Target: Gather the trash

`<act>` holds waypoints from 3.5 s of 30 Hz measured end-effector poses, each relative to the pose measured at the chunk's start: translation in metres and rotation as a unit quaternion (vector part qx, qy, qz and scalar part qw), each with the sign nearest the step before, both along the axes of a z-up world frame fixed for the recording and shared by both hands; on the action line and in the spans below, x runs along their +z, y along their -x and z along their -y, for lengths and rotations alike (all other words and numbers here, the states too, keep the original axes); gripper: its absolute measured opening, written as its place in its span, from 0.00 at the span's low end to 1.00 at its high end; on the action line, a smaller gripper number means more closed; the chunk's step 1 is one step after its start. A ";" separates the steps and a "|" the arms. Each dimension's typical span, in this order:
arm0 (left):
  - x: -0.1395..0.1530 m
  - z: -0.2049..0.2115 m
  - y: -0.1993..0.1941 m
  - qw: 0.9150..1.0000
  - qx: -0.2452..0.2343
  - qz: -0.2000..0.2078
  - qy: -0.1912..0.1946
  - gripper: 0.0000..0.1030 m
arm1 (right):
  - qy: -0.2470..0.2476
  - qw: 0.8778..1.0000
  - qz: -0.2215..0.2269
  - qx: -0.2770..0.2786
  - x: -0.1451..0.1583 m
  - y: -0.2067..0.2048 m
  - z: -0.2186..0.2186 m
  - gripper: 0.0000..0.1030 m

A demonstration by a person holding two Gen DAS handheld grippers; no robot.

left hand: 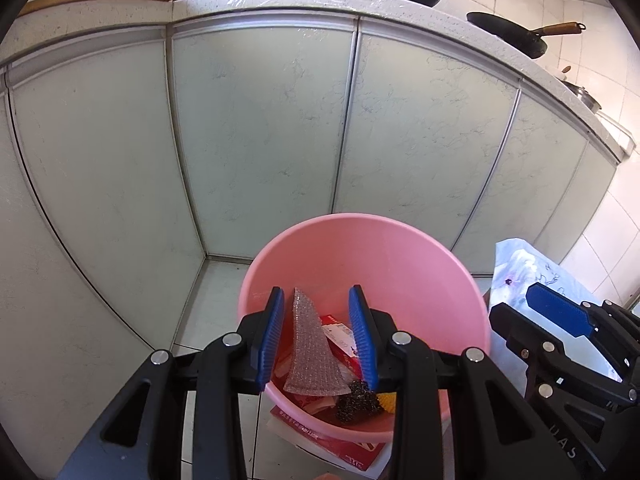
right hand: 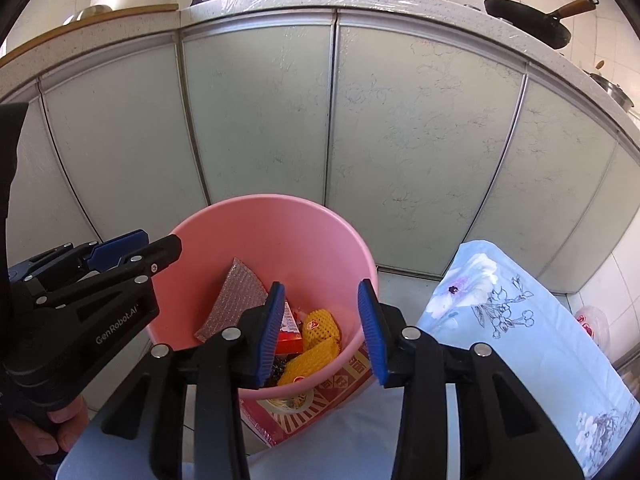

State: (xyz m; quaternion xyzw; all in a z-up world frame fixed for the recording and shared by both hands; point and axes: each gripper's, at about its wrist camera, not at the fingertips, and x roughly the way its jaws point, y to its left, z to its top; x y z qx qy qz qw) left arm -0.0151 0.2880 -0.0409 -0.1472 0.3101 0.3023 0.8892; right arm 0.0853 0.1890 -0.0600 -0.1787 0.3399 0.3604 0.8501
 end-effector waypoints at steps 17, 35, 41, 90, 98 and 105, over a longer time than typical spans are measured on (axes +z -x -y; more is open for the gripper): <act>0.023 0.021 0.019 1.000 -0.010 0.019 -0.014 0.60 | -0.022 1.000 0.004 -0.014 0.013 0.017 0.023 0.37; 0.037 0.048 0.032 0.999 -0.025 0.019 -0.033 0.60 | -0.043 0.999 0.011 -0.022 0.024 0.034 0.049 0.46; 0.043 0.058 0.037 0.999 -0.027 0.023 -0.039 0.60 | -0.048 0.998 0.014 -0.024 0.027 0.039 0.057 0.46; 0.065 0.095 0.054 0.995 -0.063 0.035 -0.071 0.60 | -0.057 0.996 0.042 -0.055 0.044 0.064 0.103 0.46; 0.064 0.098 0.052 0.995 -0.068 0.032 -0.073 0.60 | -0.057 0.995 0.044 -0.062 0.045 0.063 0.109 0.46; 0.062 0.098 0.047 0.995 -0.077 0.027 -0.065 0.60 | -0.057 0.995 0.045 -0.067 0.044 0.062 0.113 0.46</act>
